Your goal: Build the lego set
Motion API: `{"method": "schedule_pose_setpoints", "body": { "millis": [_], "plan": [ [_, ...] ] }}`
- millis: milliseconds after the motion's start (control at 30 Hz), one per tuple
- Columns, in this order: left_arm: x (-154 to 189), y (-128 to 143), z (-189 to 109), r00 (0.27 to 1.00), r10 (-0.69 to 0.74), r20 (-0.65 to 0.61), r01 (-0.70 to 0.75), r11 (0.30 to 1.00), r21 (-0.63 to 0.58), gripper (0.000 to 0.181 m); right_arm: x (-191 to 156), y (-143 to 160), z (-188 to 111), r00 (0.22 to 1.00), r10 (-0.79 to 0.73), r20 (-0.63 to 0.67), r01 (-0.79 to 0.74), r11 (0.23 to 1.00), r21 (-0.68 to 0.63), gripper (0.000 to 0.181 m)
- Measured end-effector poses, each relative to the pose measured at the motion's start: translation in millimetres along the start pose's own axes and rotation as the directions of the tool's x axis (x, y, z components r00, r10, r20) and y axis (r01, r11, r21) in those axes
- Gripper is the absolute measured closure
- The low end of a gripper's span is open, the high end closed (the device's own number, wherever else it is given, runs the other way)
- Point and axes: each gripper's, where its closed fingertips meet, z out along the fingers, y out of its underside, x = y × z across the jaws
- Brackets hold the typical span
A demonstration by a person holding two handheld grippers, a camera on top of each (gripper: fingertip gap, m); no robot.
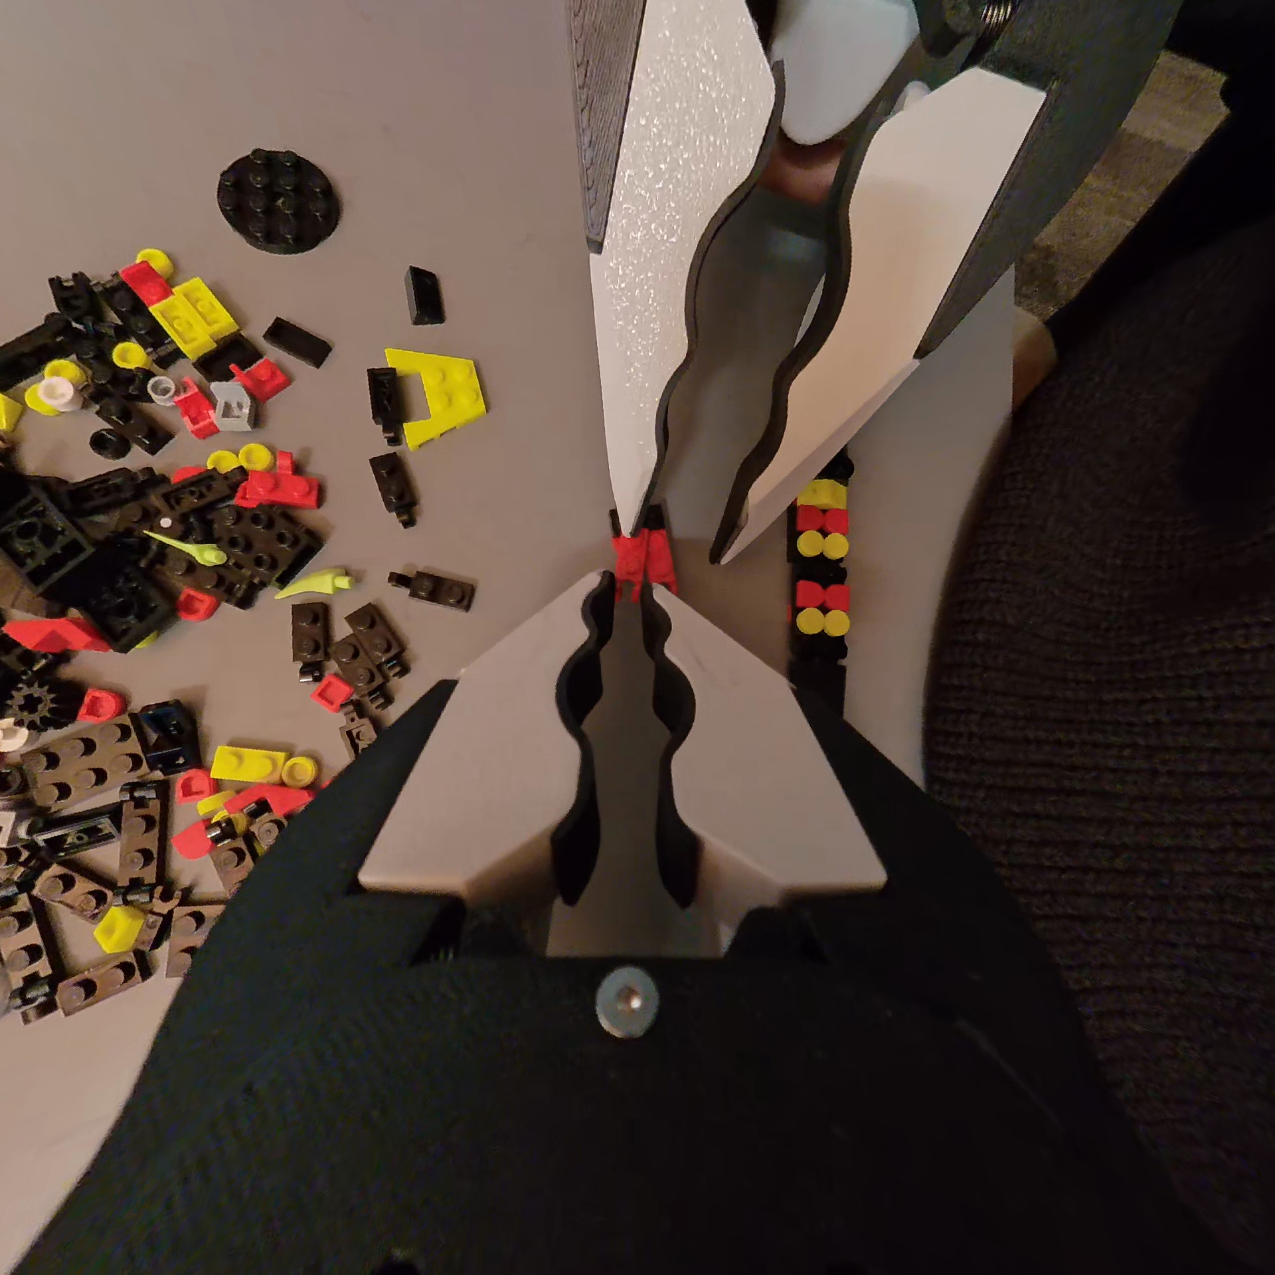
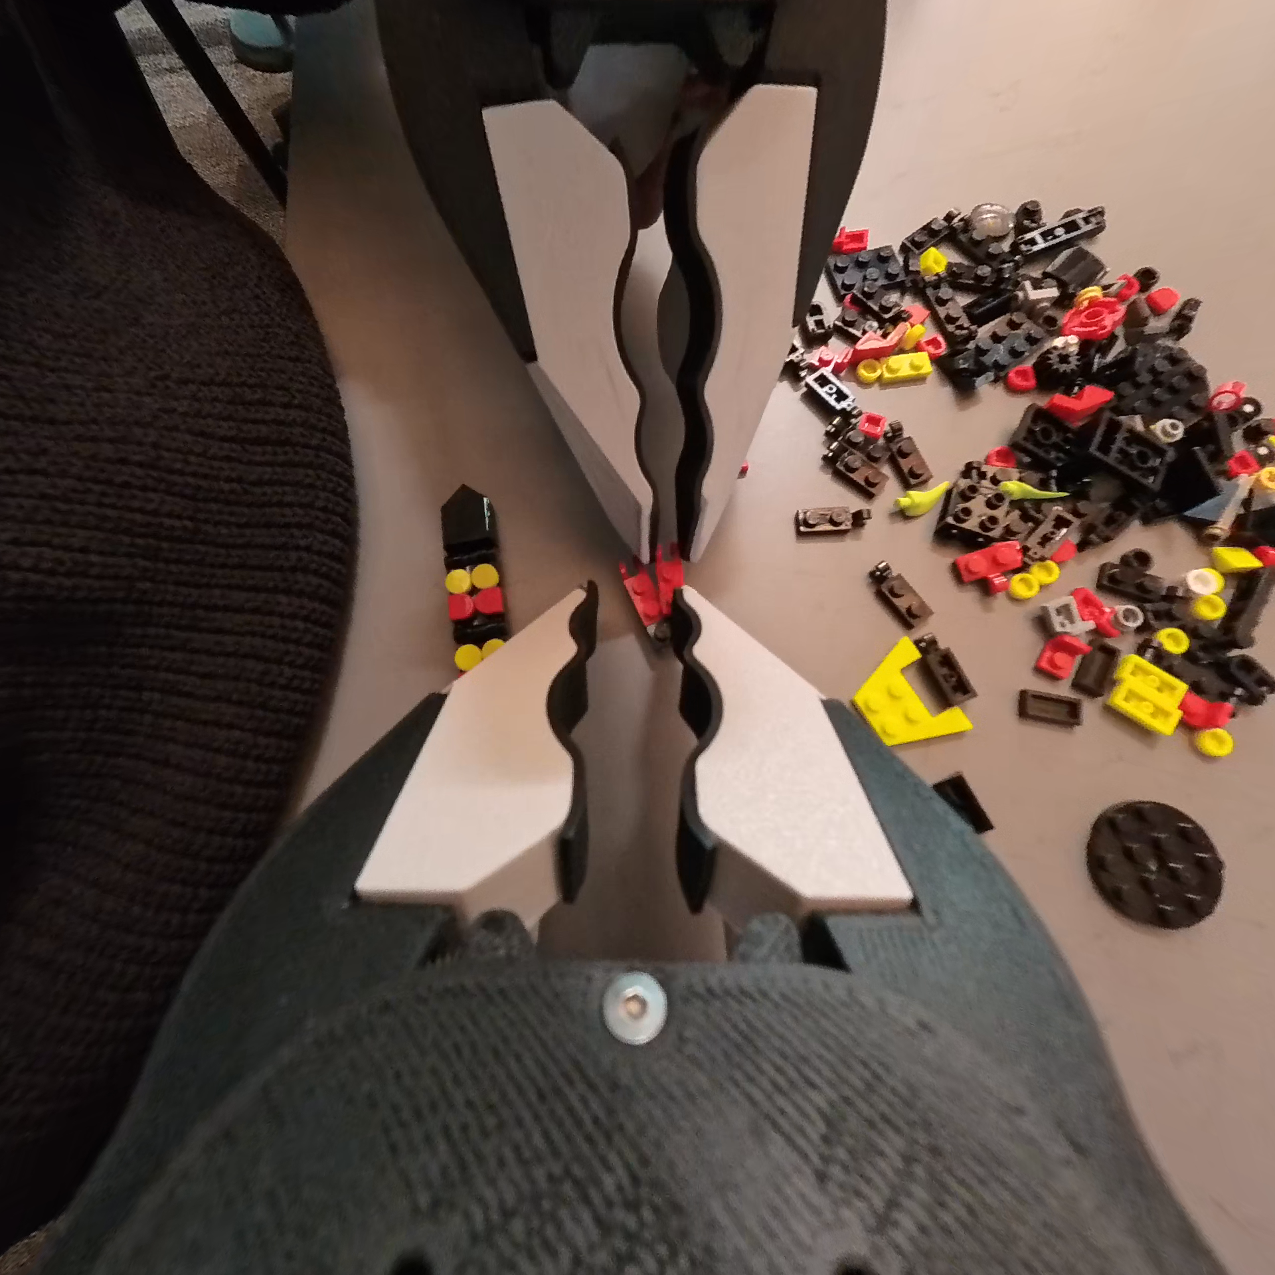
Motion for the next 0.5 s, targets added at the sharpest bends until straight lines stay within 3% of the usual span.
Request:
{"method": "schedule_pose_setpoints", "body": {
  "millis": [500],
  "plan": [
    [-0.9, 5.2, -1.6, 1.000, -0.011, -0.003, 0.011, 1.000, -0.022, 0.174, 6.4, 1.9, -3.4, 1.000, -0.005, -0.029, 0.004, 1.000, -0.006, 0.161]
  ]
}}
